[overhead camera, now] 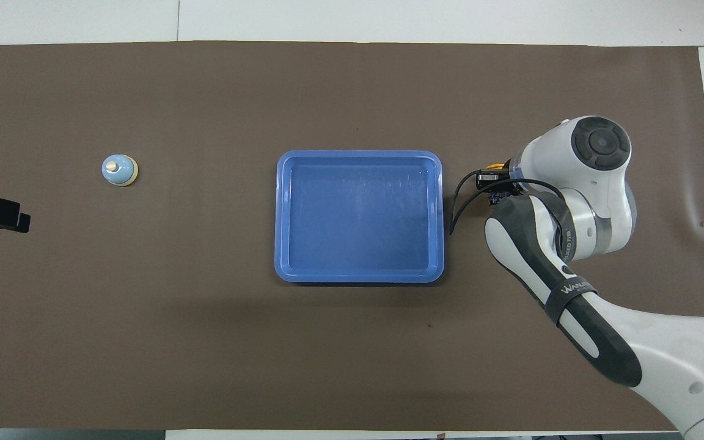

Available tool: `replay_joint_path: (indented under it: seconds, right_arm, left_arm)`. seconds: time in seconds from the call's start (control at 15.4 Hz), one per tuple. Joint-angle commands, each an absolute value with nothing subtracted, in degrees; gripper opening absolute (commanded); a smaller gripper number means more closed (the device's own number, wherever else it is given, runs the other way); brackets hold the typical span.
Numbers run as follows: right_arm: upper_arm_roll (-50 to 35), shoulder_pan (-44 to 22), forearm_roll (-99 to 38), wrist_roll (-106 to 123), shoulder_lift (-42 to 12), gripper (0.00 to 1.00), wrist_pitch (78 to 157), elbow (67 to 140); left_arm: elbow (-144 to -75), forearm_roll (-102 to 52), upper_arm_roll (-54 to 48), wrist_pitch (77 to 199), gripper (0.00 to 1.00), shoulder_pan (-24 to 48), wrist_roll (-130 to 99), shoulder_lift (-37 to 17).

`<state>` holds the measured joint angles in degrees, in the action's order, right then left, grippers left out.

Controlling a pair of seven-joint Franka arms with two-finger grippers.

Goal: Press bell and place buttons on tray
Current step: 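Carry the yellow button into the blue tray with the right gripper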

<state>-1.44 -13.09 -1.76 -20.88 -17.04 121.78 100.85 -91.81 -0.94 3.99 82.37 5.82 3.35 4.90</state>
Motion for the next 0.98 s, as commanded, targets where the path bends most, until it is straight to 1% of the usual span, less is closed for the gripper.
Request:
replay_joint_path:
  seconds: [0.0, 0.13, 0.26, 0.46, 0.65, 0.91]
  right_arm:
    - [-1.50, -18.09, -2.46, -25.92, -18.19, 0.00, 120.58, 98.00]
    - [-1.49, -21.17, -2.29, -30.12, -19.24, 0.00, 122.07, 98.79]
    - [-1.49, -24.42, -2.11, -34.09, -20.65, 0.00, 126.98, 100.62]
    - [-1.49, -24.52, -1.93, -34.28, -21.44, 0.00, 133.57, 104.93]
    - [-1.49, -24.43, -1.76, -34.10, -21.71, 0.00, 138.24, 109.06]
    - [-1.49, -24.96, -1.76, -34.54, -22.41, 0.00, 138.87, 109.86]
  left_arm:
    - [-92.90, 1.14, 4.22, 82.18, 1.00, 7.03, 2.64, 5.89]
    - [-92.46, 1.05, 4.66, 82.09, 1.00, 6.86, 2.72, 7.29]
    - [-92.46, 1.05, 4.66, 81.83, 1.00, 6.86, 2.64, 8.61]
    - [-92.46, 1.05, 4.57, 81.91, 1.00, 6.94, 2.64, 8.70]
    - [-92.46, 1.05, 4.57, 81.91, 1.00, 6.94, 2.64, 8.70]
    - [-92.46, 1.05, 4.57, 81.91, 1.00, 6.94, 2.64, 8.70]
